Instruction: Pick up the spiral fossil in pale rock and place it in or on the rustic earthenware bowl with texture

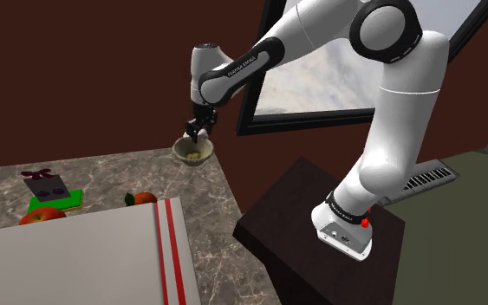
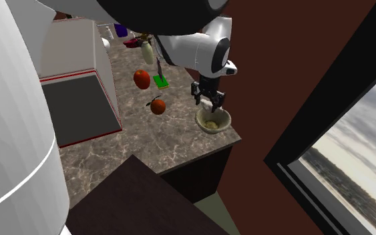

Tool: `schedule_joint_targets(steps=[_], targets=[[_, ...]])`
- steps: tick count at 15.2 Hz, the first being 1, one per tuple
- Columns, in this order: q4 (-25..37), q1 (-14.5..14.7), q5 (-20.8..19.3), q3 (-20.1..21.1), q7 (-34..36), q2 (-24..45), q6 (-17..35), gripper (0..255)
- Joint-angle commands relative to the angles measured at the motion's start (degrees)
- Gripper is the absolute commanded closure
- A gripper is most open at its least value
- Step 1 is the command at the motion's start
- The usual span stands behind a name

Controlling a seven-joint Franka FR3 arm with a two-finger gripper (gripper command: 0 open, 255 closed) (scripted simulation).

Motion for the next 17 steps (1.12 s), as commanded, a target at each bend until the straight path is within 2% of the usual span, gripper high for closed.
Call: schedule_joint_targets(steps=[1,13,17], targets=[[0.02,-0.06,-0.3,-0.23,-0.12,1.04,1.02,255],[0.32,0.97,-2.4,-1.62,1.2,8.31,7.89,255],[0.32,0.96,-2.41,-1.62,1.21,8.31,7.89,255]])
